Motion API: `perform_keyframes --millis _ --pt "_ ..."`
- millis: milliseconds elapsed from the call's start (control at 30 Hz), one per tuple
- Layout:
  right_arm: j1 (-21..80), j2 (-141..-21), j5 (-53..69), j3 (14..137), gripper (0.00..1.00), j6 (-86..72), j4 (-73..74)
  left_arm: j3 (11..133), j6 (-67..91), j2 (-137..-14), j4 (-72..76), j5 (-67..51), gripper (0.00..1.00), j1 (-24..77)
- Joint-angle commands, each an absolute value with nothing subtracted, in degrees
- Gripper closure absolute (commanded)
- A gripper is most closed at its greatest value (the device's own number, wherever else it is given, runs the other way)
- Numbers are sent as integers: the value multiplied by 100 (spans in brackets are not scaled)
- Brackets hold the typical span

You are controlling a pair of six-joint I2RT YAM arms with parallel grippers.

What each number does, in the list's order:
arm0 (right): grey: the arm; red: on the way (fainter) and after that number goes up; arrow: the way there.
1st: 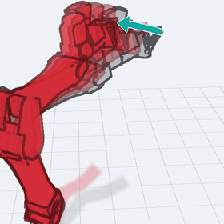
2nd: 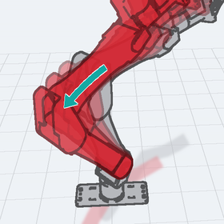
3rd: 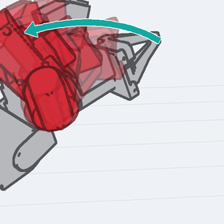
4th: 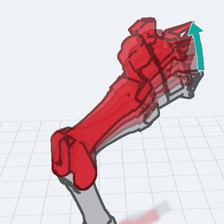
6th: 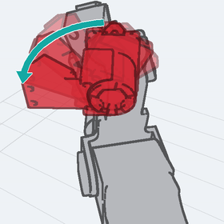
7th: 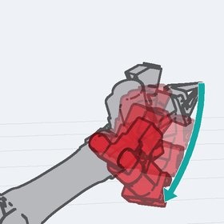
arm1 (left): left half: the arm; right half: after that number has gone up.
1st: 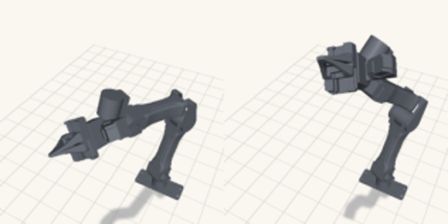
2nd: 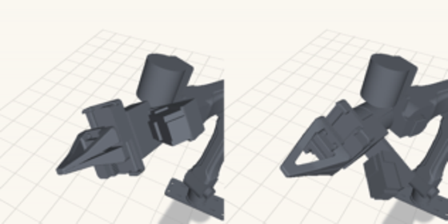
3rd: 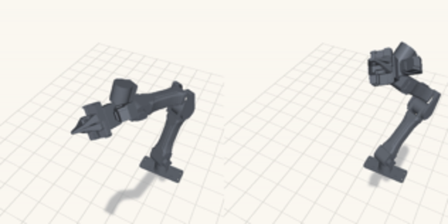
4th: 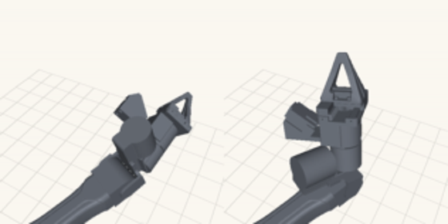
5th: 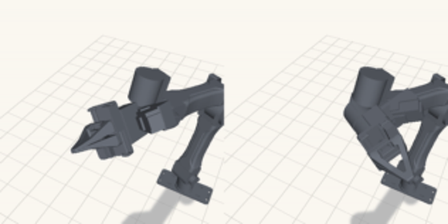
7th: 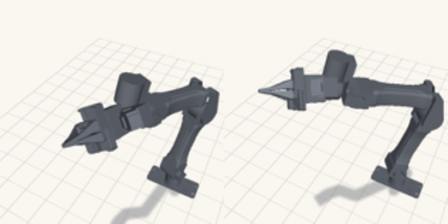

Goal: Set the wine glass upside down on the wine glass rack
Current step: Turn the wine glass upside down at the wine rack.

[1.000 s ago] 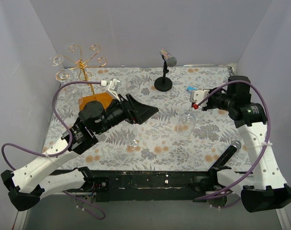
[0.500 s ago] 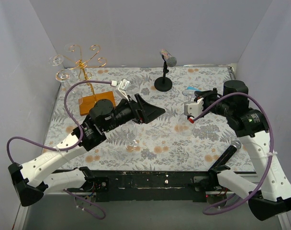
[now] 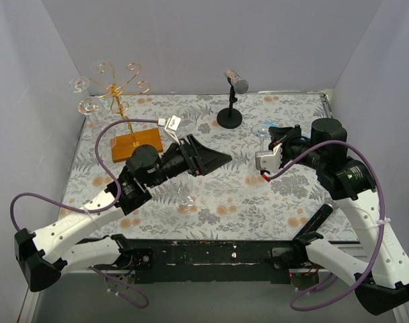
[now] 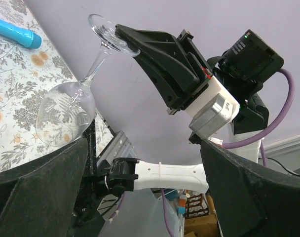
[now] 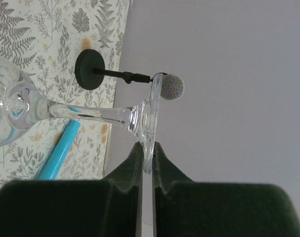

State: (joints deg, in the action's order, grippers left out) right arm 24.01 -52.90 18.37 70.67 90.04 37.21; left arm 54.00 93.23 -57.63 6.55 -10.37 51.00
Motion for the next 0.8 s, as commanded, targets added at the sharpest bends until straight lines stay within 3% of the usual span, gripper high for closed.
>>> perform_keyframes --millis 0,400,767 --pt "2522 -5071 1767 7023 99 9176 2892 5151 9737 -5660 1221 -1256 2 4975" --pt "2777 -4852 1661 6636 99 9395 2382 4852 10414 -5853 1994 -1556 2 4720" --pt "2971 -4597 1696 6232 99 9623 1776 4966 11547 -6784 2654 -1696 2 4641"
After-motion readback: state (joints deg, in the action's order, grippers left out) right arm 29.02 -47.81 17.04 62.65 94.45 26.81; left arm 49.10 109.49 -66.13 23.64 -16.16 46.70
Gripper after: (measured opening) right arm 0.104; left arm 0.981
